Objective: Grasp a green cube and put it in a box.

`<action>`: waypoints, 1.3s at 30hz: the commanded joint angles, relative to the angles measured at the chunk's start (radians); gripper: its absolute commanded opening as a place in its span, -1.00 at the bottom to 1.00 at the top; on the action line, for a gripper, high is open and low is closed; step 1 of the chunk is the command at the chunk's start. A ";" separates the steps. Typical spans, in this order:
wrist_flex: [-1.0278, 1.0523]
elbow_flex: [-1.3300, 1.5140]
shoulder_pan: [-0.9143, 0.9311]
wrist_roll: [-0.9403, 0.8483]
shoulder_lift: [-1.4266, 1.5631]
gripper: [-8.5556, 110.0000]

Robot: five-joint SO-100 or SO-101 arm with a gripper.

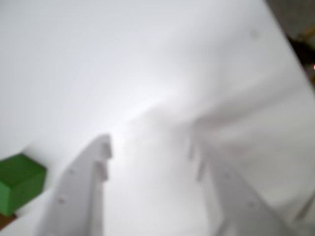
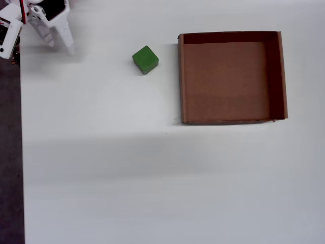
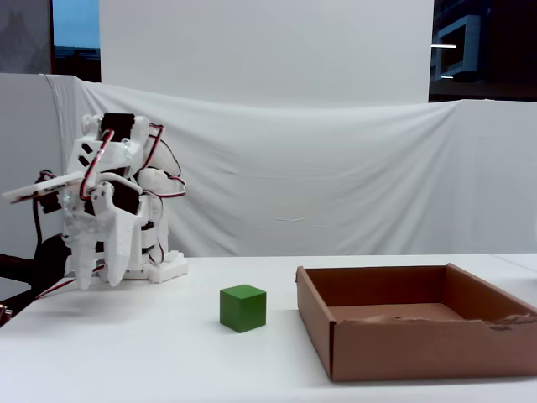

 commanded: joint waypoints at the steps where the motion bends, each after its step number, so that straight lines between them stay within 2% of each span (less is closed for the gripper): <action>1: 0.006 -0.006 0.003 0.002 0.005 -0.50; 12: -0.020 -0.006 -0.026 0.002 0.005 -0.50; 20: -0.037 -0.015 -0.114 0.002 0.005 -0.50; 26: 0.025 -0.109 -0.192 0.002 -0.002 -0.50; 35: -0.009 -0.351 -0.411 -0.009 -0.319 -0.50; 39: -0.092 -0.396 -0.508 -0.011 -0.431 -0.50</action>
